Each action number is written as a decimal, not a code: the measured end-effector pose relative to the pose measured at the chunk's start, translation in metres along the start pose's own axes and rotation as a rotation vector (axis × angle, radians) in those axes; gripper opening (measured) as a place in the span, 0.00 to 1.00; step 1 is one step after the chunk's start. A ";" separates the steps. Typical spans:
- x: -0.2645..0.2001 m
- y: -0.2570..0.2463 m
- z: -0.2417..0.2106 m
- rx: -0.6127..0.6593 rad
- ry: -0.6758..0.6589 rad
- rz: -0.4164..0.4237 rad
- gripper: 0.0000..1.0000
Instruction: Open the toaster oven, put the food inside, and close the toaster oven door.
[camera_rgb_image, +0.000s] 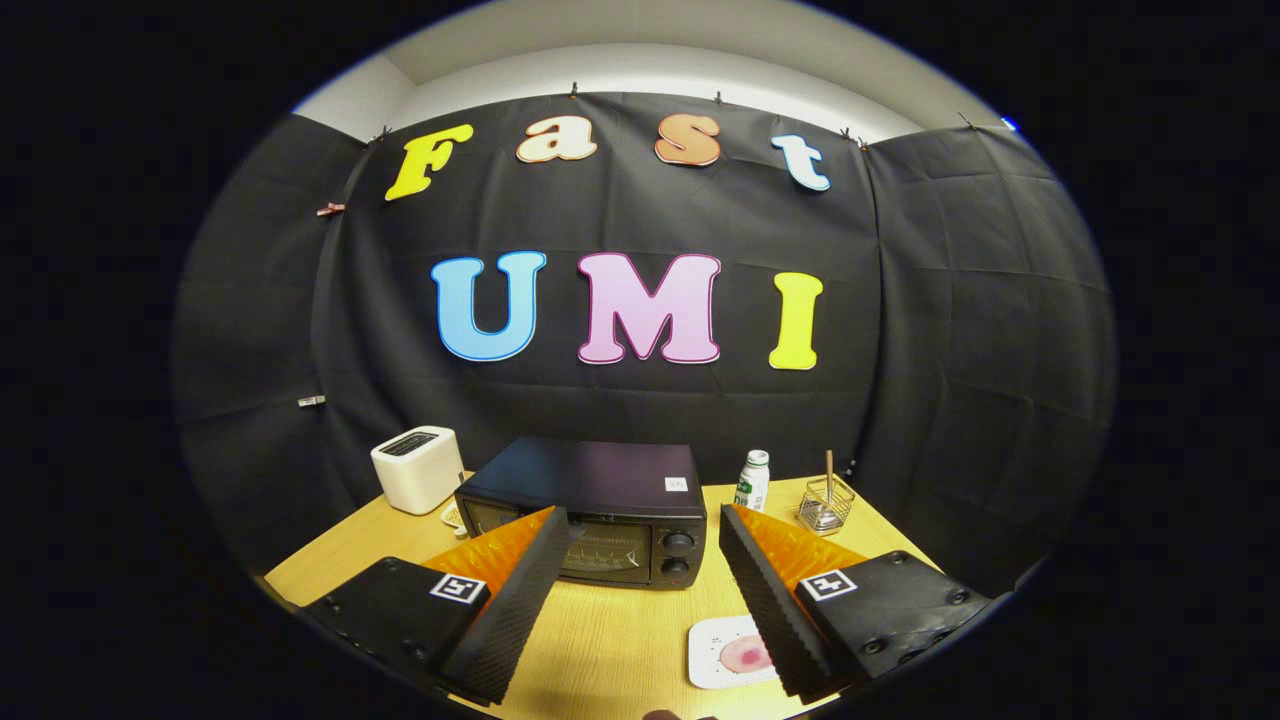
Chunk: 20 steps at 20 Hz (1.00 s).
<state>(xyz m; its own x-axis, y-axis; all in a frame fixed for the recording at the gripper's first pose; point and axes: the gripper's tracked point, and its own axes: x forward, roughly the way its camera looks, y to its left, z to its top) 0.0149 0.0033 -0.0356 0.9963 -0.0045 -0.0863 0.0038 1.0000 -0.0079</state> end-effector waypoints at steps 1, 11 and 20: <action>0.004 0.003 -0.002 0.004 0.010 0.003 0.98; 0.085 0.052 -0.011 0.056 0.037 -0.008 0.98; 0.165 0.092 -0.076 0.041 0.142 -0.041 0.98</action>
<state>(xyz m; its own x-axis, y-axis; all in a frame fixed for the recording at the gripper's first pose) 0.1727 0.0936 -0.1263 0.9731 -0.0432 -0.2264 0.0503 0.9984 0.0257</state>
